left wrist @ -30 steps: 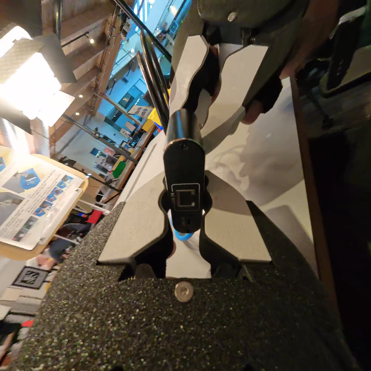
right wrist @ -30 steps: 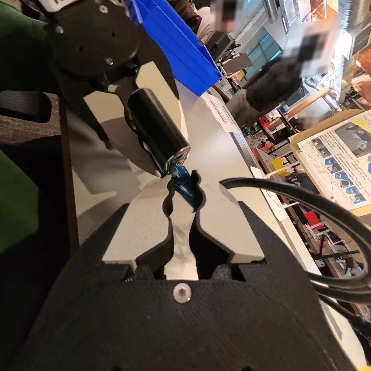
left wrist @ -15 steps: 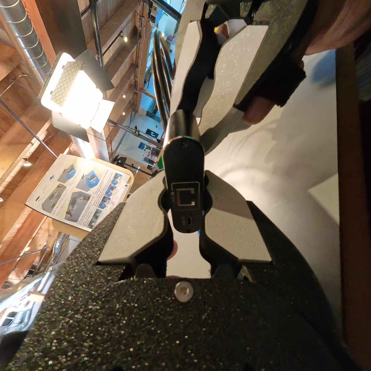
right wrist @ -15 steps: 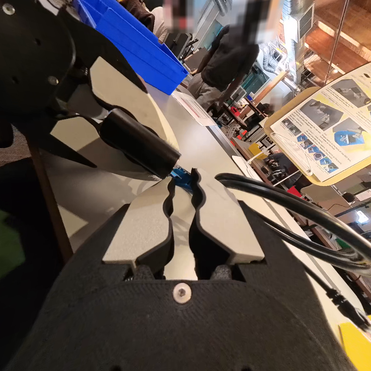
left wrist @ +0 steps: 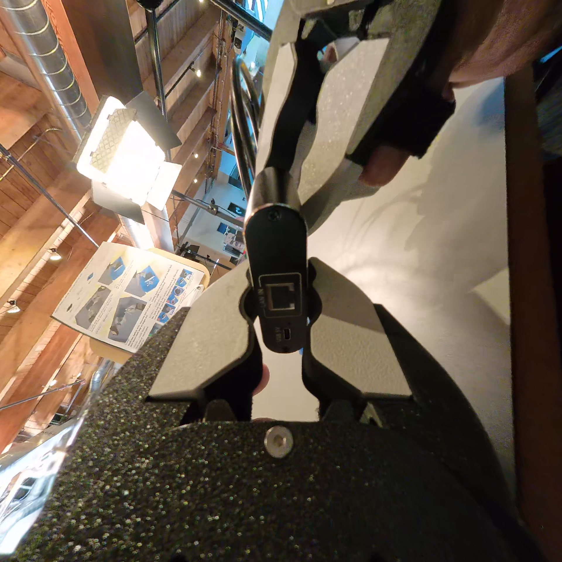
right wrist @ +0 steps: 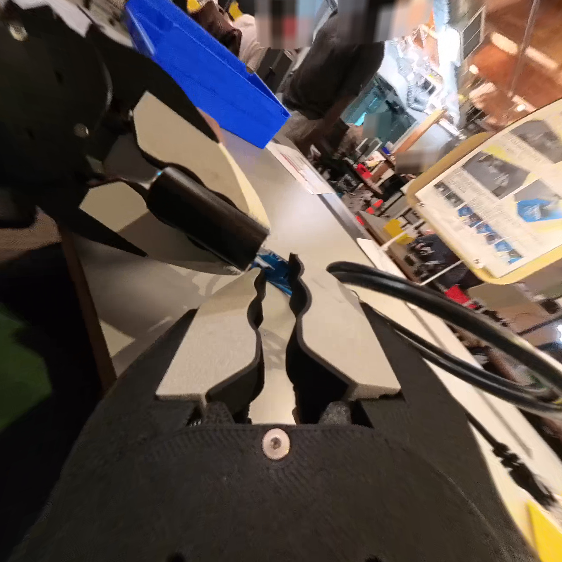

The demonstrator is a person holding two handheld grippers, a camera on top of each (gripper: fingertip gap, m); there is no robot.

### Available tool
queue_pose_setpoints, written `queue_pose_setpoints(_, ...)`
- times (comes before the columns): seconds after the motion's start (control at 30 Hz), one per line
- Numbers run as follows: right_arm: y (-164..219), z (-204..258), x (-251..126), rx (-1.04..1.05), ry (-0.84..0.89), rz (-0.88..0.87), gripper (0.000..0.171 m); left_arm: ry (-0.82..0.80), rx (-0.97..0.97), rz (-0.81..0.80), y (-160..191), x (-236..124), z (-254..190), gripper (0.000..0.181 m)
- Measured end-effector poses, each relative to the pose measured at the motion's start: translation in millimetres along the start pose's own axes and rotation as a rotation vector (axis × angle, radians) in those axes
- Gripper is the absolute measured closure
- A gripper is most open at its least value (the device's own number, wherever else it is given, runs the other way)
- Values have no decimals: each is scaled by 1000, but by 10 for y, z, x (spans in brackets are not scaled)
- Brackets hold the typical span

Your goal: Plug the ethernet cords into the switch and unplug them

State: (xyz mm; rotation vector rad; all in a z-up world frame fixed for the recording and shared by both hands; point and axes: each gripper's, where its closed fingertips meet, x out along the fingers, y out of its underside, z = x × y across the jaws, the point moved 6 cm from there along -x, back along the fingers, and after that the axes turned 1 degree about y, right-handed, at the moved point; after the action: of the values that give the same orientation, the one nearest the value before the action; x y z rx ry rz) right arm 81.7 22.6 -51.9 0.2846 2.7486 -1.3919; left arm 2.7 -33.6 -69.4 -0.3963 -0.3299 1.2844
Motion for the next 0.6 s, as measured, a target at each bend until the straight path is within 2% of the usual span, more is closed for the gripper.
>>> queue_pose_setpoints(0.17, -59, -20, -40, -31, -29, 2, 156, 22, -69, -47, -23, -22, 30, 153)
queue_pose_setpoints(0.33, -100, 33, -57, -256, 63, 50, 154, 71, -166, -86, -13, -36, 51, 153)
queue_pose_setpoints(0.43, -150, 16, -84, -188, 26, 20, 155, 91, -223, -133, -32, -66, 82, 153)
queue_pose_setpoints(0.6, -191, -42, -125, 0, -56, -23, 156, 29, -155, -143, -86, -90, 84, 153)
